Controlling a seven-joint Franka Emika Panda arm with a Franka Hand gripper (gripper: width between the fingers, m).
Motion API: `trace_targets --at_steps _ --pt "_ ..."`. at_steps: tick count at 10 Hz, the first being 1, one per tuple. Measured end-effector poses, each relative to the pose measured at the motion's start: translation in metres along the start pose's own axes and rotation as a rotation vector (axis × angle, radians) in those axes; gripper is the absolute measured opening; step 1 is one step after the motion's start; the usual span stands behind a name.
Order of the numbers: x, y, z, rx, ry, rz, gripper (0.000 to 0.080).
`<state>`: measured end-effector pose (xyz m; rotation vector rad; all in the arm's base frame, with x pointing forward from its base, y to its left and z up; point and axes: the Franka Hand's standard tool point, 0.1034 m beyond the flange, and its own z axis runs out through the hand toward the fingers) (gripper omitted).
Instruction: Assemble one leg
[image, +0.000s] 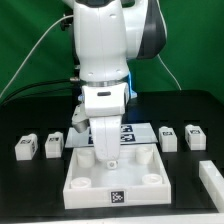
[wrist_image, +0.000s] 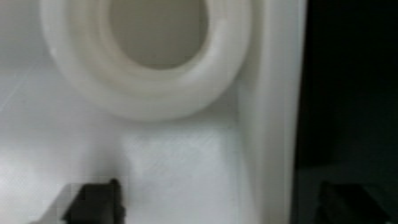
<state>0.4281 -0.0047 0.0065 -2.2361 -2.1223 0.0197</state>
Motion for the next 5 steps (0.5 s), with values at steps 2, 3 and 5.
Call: trace_targets --at_steps 2,3,5 --pt "-0.0001 -0.0002 0.0003 0.001 0.000 0.000 0.0395" --pt "-0.0002 -0.0003 0.0004 0.001 0.000 0.001 0.0213" --pt "-0.0002 0.0012 -0.0003 -0.006 0.001 0.001 0.0084"
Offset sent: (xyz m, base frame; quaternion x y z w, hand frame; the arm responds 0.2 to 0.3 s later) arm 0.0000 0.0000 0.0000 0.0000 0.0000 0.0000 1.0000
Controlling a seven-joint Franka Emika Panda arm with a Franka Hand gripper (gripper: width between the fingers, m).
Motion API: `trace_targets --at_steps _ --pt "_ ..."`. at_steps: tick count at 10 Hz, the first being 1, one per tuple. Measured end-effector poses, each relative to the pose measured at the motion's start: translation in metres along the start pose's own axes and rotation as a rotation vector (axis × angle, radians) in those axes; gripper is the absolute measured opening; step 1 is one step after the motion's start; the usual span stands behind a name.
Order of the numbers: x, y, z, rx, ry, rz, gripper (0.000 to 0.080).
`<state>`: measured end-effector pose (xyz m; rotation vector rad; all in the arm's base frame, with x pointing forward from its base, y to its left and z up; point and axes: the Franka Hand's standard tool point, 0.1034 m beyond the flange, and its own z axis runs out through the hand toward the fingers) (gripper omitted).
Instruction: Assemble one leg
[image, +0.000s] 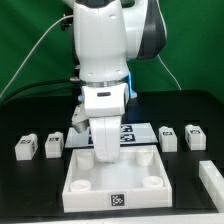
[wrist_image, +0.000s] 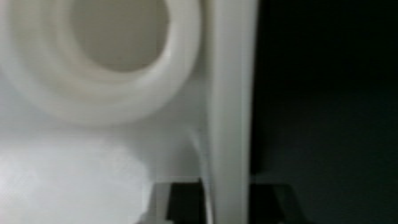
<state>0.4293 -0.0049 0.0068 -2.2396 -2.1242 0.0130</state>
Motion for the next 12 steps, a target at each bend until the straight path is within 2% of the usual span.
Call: trace_targets --at_steps 1,7,8,12 --pt "0.000 0.000 0.000 0.000 0.000 0.000 0.0057" --pt "0.001 0.001 0.000 -0.002 0.000 -0.003 0.0057" --pt "0.006 0.008 -0.002 -0.012 0.001 -0.024 0.0057" --pt "0.046 0.045 -0.001 -0.052 0.037 -0.069 0.0057"
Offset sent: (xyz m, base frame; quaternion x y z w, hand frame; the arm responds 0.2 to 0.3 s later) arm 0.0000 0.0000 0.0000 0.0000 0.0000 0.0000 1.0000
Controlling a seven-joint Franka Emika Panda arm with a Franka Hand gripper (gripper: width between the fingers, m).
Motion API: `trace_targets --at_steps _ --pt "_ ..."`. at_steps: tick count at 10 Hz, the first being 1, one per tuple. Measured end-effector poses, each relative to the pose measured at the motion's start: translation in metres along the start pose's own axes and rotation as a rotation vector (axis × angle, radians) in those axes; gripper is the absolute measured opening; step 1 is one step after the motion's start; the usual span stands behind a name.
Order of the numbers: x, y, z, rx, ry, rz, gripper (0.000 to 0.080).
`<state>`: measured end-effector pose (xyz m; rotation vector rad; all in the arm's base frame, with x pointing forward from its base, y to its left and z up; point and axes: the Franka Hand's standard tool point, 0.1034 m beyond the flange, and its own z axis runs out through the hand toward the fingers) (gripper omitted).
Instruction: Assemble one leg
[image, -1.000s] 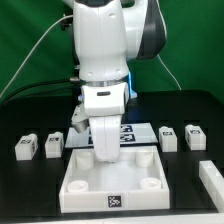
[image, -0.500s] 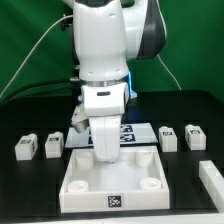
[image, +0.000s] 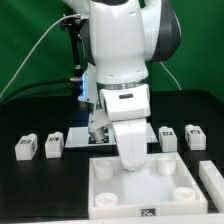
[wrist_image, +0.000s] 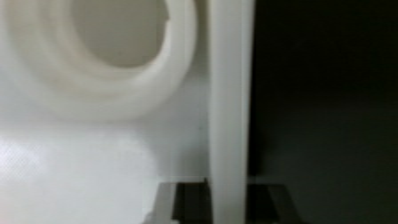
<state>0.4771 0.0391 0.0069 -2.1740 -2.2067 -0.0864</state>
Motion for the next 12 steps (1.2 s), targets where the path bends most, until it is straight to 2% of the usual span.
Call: trace_targets --at_steps 1,3,7,8,9,10,11,12 --pt "0.0105 0.0092 0.0007 -0.010 0.008 0.022 0.0057" --pt "0.0202 0.0136 0.0015 -0.011 0.013 0.060 0.0057" --pt "0.0197 0.0134 0.0016 -0.012 0.001 0.076 0.0057" --pt "0.0193 0.0132 0.0020 -0.011 0.001 0.077 0.0144" --pt "0.0189 0.0132 0.0020 -0.011 0.001 0.078 0.0280" --pt "0.0187 0.0131 0.0021 -0.011 0.001 0.078 0.0280" --pt "0.0185 0.0131 0.0021 -0.010 0.001 0.078 0.0499" --pt "0.0183 0.0131 0.0021 -0.010 0.001 0.079 0.0602"
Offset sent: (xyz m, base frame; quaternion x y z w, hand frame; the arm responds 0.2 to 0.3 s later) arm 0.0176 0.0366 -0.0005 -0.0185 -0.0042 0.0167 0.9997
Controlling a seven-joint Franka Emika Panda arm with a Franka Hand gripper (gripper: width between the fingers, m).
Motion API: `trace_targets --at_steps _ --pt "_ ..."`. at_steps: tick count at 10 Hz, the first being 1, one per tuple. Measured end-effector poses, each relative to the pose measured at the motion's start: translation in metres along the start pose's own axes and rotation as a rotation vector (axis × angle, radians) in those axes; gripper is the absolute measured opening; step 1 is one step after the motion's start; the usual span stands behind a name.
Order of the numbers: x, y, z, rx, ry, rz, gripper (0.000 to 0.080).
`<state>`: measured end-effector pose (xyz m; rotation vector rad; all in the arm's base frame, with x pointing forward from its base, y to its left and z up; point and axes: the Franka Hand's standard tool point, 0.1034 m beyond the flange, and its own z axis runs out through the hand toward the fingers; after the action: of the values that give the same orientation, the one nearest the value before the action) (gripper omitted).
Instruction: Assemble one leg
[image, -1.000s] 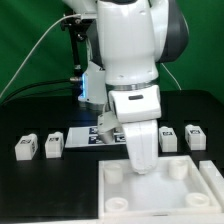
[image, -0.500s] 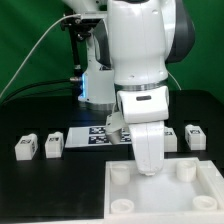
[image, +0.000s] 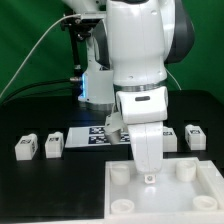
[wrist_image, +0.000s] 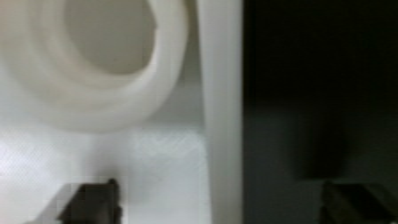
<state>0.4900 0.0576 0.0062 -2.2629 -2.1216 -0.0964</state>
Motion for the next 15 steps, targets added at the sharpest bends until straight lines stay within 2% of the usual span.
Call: trace_targets --at_steps 4,9,10,12,14,15 --pt "-0.001 0.000 0.000 0.000 0.000 0.001 0.0647" --pt "-0.001 0.000 0.000 -0.001 0.000 0.008 0.0649" --pt "0.006 -0.002 -0.009 -0.007 -0.001 0.102 0.0649" --pt "0.034 -0.024 -0.038 -0.006 -0.011 0.316 0.0649" --pt "0.066 -0.043 -0.052 -0.020 0.000 0.562 0.0649" --pt "0.077 -0.045 -0.060 -0.025 0.010 0.706 0.0649"
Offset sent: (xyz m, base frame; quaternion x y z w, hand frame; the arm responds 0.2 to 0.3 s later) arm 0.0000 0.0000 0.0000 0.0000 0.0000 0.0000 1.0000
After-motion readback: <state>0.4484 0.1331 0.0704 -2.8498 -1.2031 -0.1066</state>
